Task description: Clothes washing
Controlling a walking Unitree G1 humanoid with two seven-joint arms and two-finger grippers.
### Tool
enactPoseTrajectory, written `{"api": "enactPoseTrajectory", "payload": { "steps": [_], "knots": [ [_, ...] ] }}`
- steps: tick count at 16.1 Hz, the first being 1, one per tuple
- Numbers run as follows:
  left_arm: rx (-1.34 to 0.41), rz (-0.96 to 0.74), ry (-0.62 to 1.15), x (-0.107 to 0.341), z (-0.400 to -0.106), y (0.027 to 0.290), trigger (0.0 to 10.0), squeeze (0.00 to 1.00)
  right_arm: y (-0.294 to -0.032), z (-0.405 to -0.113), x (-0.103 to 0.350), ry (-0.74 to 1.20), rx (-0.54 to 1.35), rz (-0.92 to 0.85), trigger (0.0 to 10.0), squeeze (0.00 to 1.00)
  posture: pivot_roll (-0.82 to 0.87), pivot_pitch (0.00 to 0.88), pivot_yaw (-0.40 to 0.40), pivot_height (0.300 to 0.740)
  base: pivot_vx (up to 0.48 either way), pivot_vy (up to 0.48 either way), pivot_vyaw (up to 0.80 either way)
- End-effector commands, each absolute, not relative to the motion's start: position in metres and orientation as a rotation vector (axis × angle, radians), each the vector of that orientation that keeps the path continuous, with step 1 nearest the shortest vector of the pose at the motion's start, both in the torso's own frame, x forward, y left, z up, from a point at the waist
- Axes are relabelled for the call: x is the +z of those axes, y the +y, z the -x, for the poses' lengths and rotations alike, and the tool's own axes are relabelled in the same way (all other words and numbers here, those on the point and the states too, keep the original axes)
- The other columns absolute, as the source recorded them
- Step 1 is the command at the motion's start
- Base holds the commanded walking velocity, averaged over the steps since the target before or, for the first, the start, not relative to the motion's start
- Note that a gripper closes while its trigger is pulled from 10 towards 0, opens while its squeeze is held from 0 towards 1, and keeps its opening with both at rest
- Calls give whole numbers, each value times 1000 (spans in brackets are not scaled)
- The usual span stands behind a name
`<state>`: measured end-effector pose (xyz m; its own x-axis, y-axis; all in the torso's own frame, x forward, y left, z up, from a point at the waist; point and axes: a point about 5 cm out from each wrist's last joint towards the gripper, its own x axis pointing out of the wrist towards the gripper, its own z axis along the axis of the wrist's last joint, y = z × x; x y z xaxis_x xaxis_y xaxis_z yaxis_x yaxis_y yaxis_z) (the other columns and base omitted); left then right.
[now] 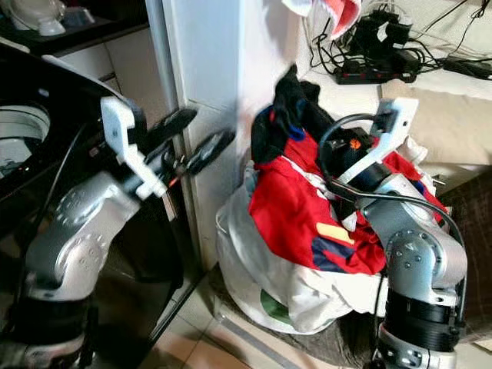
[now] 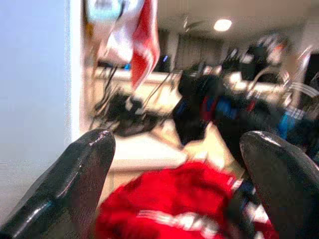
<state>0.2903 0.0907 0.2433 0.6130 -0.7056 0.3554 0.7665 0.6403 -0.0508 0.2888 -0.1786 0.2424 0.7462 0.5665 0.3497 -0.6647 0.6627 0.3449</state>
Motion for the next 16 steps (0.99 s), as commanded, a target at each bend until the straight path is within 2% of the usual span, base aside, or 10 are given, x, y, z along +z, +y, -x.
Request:
{"api": "enactPoseTrajectory", "payload": {
  "steps": [1, 2, 5, 7, 10, 11, 14, 15, 16],
  "knots": [
    [-884, 245, -341, 252, -286, 88, 10000, 1000, -175, -286, 249, -237, 739, -479, 0, 0, -41, 0, -5, 740, 0, 0, 0],
    [-930, 380, -325, 254, -283, 83, 10000, 1000, -169, -284, 250, -233, 775, -474, 0, 0, -39, 0, -7, 740, 0, 0, 0],
    [-976, 544, -274, 252, -278, 76, 10000, 1000, -159, -281, 247, -192, 832, -443, 0, 0, -38, 0, -9, 740, 0, 0, 0],
    [-1020, 470, -201, 242, -275, 73, 10000, 1000, -157, -279, 249, -193, 854, -444, 0, 0, -38, 0, -8, 740, 0, 0, 0],
    [-1044, 483, -128, 238, -272, 70, 10000, 1000, -156, -278, 248, -180, 862, -426, 0, 0, -38, 0, -6, 740, 0, 0, 0],
    [-1061, 484, -89, 235, -270, 68, 10000, 0, -156, -279, 247, -170, 856, -412, 0, 0, -38, 0, -6, 740, 0, 0, 0],
    [-1037, 431, 1, 223, -272, 66, 10000, 0, -155, -278, 245, -159, 855, -393, 0, 0, -37, 0, -2, 740, 0, 0, 0],
    [-1011, 421, 7, 222, -274, 67, 1608, 0, -155, -278, 245, -159, 855, -391, 0, 0, -36, 0, -3, 740, 0, 0, 0],
    [-979, 394, -2, 221, -277, 68, 0, 0, -155, -278, 245, -159, 856, -393, 0, 0, -35, 0, -3, 740, 0, 0, 0]
  ]
}}
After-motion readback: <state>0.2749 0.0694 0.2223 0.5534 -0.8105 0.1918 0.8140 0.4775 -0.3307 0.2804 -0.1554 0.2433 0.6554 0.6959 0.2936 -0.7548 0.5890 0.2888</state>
